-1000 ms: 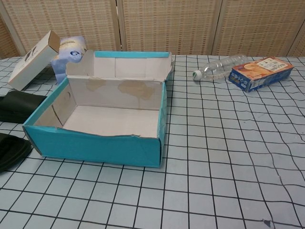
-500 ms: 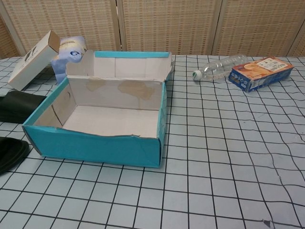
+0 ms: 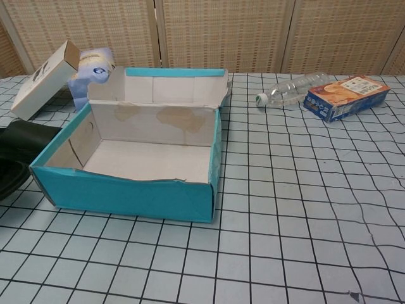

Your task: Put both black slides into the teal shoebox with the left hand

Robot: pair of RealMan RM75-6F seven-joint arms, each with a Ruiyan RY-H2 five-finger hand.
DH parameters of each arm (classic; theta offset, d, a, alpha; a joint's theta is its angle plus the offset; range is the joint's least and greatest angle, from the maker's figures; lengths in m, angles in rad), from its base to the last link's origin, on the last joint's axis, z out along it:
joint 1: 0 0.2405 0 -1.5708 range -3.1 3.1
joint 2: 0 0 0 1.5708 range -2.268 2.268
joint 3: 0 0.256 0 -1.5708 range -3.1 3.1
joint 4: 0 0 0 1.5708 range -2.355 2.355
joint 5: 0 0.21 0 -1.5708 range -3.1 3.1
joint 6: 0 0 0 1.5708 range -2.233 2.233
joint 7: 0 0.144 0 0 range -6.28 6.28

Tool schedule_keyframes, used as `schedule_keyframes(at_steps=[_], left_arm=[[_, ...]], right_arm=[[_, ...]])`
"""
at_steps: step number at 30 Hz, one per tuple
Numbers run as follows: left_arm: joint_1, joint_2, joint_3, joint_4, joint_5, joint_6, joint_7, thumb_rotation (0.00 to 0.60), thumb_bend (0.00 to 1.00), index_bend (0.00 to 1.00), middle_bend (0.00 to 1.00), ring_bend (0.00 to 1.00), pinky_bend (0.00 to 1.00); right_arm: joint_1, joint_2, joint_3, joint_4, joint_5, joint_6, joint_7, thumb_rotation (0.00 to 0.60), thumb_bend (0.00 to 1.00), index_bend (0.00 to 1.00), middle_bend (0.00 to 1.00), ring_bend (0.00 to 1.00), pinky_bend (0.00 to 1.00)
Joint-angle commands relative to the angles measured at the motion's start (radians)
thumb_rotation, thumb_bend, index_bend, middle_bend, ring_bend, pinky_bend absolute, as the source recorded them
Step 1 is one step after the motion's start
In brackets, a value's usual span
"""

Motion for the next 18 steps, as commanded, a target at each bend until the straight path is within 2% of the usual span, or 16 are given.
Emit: schedule_keyframes(at_steps=[1, 6, 11, 15, 18], left_arm=[[0.013, 0.049, -0.027, -0.062, 0.037, 0.067, -0.022, 0.6, 0.38, 0.46, 0.59, 0.41, 0.27], [0.022, 0.104, -0.056, -0.176, 0.097, 0.161, 0.009, 0.6, 0.38, 0.47, 0.6, 0.42, 0.27], [-0.003, 0.136, -0.083, -0.328, 0.122, 0.177, 0.109, 0.6, 0.38, 0.47, 0.6, 0.42, 0.28], [-0.05, 0.093, -0.093, -0.423, 0.112, 0.132, 0.244, 0.6, 0.38, 0.47, 0.6, 0.42, 0.28], [-0.112, 0.026, -0.128, -0.474, 0.056, 0.086, 0.367, 0.6, 0.38, 0.48, 0.6, 0.43, 0.28]], right_arm=[[0.0, 0.001, -0.002, 0.0, -0.002, -0.001, 0.0, 0.528, 0.15, 0.0, 0.0, 0.0, 0.0], [0.0, 0.002, -0.01, -0.004, -0.018, 0.002, -0.001, 0.527, 0.15, 0.0, 0.0, 0.0, 0.0], [0.001, 0.003, -0.015, -0.009, -0.038, 0.008, 0.002, 0.528, 0.15, 0.0, 0.0, 0.0, 0.0], [0.01, 0.002, -0.019, -0.008, -0.045, -0.006, 0.007, 0.529, 0.15, 0.0, 0.0, 0.0, 0.0], [0.017, 0.004, -0.022, -0.006, -0.047, -0.017, 0.017, 0.528, 0.15, 0.0, 0.0, 0.0, 0.0]])
